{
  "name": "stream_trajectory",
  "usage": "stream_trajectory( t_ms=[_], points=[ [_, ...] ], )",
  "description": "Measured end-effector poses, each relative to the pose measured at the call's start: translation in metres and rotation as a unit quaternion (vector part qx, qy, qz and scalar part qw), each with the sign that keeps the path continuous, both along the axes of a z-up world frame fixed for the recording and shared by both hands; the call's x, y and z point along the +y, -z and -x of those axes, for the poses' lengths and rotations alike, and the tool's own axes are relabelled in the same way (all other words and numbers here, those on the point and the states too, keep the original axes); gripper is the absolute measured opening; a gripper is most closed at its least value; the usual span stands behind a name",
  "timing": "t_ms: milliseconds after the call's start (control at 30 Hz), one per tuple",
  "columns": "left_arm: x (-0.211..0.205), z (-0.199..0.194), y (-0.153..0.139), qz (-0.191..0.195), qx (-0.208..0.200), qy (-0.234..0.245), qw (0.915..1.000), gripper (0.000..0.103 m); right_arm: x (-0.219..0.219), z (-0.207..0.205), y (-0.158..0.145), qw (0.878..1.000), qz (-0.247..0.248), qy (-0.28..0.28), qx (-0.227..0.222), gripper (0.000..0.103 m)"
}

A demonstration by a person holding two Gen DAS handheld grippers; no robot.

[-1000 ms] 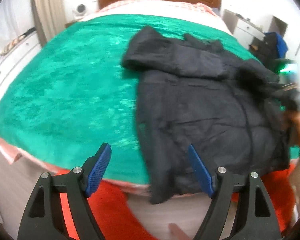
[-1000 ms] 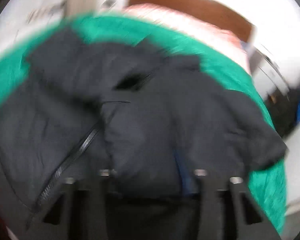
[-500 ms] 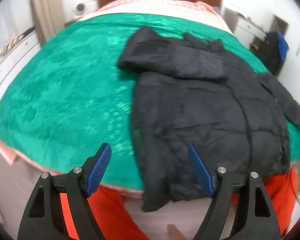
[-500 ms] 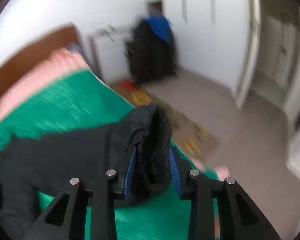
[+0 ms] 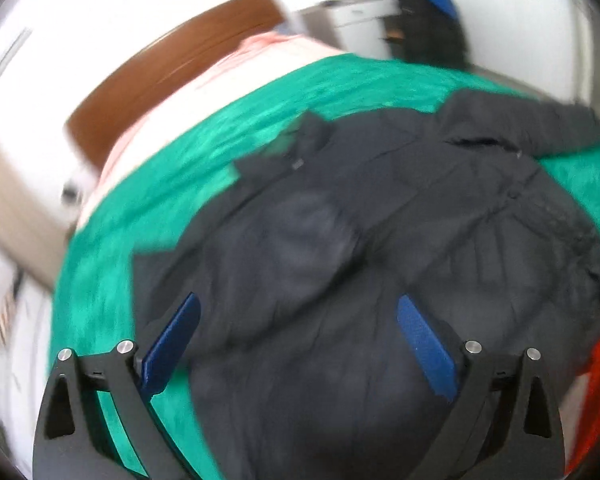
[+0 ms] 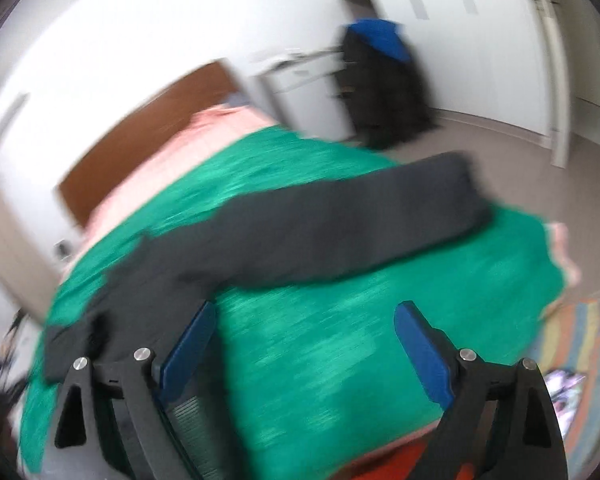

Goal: Fold large clothes

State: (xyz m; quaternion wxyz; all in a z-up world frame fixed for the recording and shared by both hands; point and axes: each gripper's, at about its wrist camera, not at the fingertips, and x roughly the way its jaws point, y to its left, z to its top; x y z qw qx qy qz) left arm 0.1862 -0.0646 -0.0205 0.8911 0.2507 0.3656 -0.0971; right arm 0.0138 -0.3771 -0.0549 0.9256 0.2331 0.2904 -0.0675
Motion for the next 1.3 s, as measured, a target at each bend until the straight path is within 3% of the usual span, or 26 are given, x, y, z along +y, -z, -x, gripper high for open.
stream_trajectory(
  t_ms=[100, 200, 233, 267, 300, 367, 467, 567, 667, 700, 733, 767, 800, 900, 933, 1000, 1100, 1167, 1200, 1267, 1300],
  points=[
    [-0.032, -0.052, 0.036, -0.032, 0.025, 0.005, 0.9992, 0.1, 0.071, 0.012, 0.013, 0.996, 0.015, -0.083, -0.004, 0.091],
    [-0.033, -0.106, 0.077, -0.044, 0.063, -0.057, 0.9954, 0.097, 0.126, 0.031, 0.023, 0.98, 0.083, -0.182, -0.009, 0.091],
    [-0.027, -0.116, 0.085, -0.035, 0.072, -0.076, 0.9939, 0.068, 0.138, 0.039, 0.026, 0.974, 0.106, -0.199, -0.014, 0.091],
    [-0.017, -0.124, 0.088, -0.007, 0.086, -0.088, 0.9924, 0.032, 0.146, 0.045, 0.03, 0.97, 0.121, -0.209, -0.015, 0.091],
    [-0.005, -0.126, 0.083, 0.014, 0.077, -0.113, 0.9905, 0.02, 0.151, 0.051, 0.032, 0.968, 0.13, -0.216, -0.015, 0.091],
    [0.023, -0.12, 0.058, 0.077, 0.055, -0.136, 0.9861, 0.011, 0.154, 0.059, 0.036, 0.965, 0.136, -0.222, -0.015, 0.091],
    [0.092, -0.092, -0.001, 0.157, 0.007, -0.173, 0.9722, 0.01, 0.153, 0.059, 0.04, 0.967, 0.128, -0.218, -0.02, 0.091],
    [0.19, -0.052, -0.054, 0.194, -0.046, -0.247, 0.9484, 0.01, 0.146, 0.056, 0.037, 0.97, 0.117, -0.212, -0.031, 0.091],
    [0.299, -0.005, -0.08, 0.198, -0.091, -0.352, 0.9101, 0.01, 0.15, 0.05, 0.037, 0.97, 0.11, -0.213, -0.034, 0.091],
    [0.337, 0.013, -0.081, 0.185, -0.104, -0.397, 0.8927, 0.01, 0.153, 0.047, 0.037, 0.97, 0.109, -0.217, -0.032, 0.091],
    [0.366, 0.025, -0.078, 0.177, -0.107, -0.433, 0.8775, 0.01, 0.156, 0.045, 0.037, 0.969, 0.109, -0.221, -0.029, 0.091],
    [0.405, 0.043, -0.07, 0.17, -0.105, -0.48, 0.8544, 0.009, 0.159, 0.043, 0.039, 0.967, 0.11, -0.227, -0.026, 0.091],
    [0.427, 0.053, -0.062, 0.166, -0.101, -0.508, 0.8393, 0.008, 0.162, 0.041, 0.041, 0.966, 0.112, -0.233, -0.023, 0.091],
    [0.492, 0.084, -0.008, 0.147, -0.057, -0.593, 0.7896, 0.0, 0.173, 0.04, 0.045, 0.962, 0.116, -0.247, -0.013, 0.091],
    [0.502, 0.09, 0.01, 0.133, -0.044, -0.612, 0.7782, 0.0, 0.176, 0.04, 0.045, 0.961, 0.117, -0.25, -0.011, 0.091],
    [0.518, 0.102, 0.048, 0.123, -0.01, -0.637, 0.7613, 0.0, 0.182, 0.039, 0.048, 0.959, 0.123, -0.256, -0.006, 0.091],
    [0.532, 0.12, 0.087, 0.16, 0.024, -0.656, 0.7373, 0.001, 0.187, 0.041, 0.051, 0.956, 0.133, -0.26, -0.002, 0.091],
    [0.53, 0.13, 0.094, 0.181, 0.026, -0.665, 0.7241, 0.009, 0.188, 0.043, 0.052, 0.955, 0.143, -0.26, 0.001, 0.091],
    [0.528, 0.137, 0.095, 0.193, 0.022, -0.664, 0.7219, 0.014, 0.188, 0.043, 0.052, 0.955, 0.146, -0.259, 0.001, 0.091],
    [0.509, 0.143, 0.085, 0.208, 0.007, -0.651, 0.7302, 0.058, 0.189, 0.044, 0.052, 0.954, 0.155, -0.256, -0.001, 0.091],
    [0.495, 0.148, 0.074, 0.206, -0.009, -0.643, 0.738, 0.068, 0.189, 0.044, 0.052, 0.954, 0.158, -0.254, 0.0, 0.091]
  ],
)
